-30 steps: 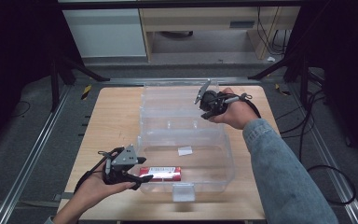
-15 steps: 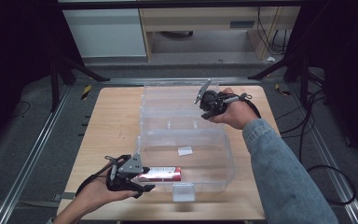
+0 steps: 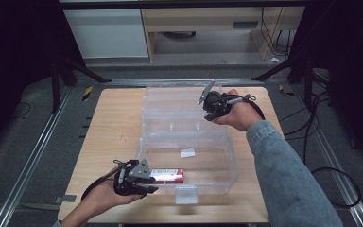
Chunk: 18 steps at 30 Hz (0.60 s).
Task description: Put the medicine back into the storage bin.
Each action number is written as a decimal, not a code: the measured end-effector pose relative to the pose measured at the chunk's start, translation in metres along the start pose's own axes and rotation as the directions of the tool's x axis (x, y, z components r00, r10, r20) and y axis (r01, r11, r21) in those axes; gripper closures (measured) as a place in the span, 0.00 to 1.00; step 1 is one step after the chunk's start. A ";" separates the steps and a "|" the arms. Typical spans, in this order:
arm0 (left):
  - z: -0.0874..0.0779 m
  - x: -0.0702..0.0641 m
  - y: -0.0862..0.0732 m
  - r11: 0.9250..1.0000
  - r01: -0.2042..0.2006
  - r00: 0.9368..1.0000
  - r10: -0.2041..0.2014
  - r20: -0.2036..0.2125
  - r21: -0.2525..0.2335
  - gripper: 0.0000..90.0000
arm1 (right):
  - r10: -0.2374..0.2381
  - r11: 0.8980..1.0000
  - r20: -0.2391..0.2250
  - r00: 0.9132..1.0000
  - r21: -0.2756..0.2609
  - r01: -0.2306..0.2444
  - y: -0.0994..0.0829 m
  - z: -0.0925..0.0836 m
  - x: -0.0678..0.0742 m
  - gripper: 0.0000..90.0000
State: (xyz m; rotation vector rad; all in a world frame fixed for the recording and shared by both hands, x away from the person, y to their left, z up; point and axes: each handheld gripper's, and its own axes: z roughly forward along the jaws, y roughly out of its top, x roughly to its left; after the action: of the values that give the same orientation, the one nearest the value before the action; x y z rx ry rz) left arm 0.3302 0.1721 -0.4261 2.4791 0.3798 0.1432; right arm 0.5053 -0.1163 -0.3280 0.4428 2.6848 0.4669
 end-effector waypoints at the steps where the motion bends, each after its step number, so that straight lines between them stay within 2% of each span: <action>1: 0.000 0.001 0.000 1.000 0.011 1.000 -0.011 0.015 -0.002 0.77 | 0.003 1.000 0.000 1.000 0.001 -0.003 0.000 0.000 0.000 0.79; 3: 0.000 0.003 -0.001 1.000 0.018 0.999 -0.018 0.031 -0.004 0.82 | 0.000 1.000 0.001 1.000 0.003 0.000 0.000 0.000 0.000 0.80; 5: 0.000 0.004 -0.002 1.000 0.023 0.999 -0.022 0.022 -0.012 0.84 | 0.000 1.000 0.005 1.000 0.005 0.000 0.000 0.001 -0.001 0.80; 18: 0.010 0.018 0.011 1.000 0.019 1.000 -0.020 -0.014 -0.023 0.84 | 0.050 0.999 0.031 0.998 0.020 -0.050 -0.003 0.005 -0.018 0.79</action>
State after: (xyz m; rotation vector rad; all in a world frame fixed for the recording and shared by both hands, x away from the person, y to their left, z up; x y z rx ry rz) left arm 0.3513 0.1635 -0.4269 2.4520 0.4062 0.1568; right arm 0.5228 -0.1241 -0.3280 0.5200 2.6567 0.4437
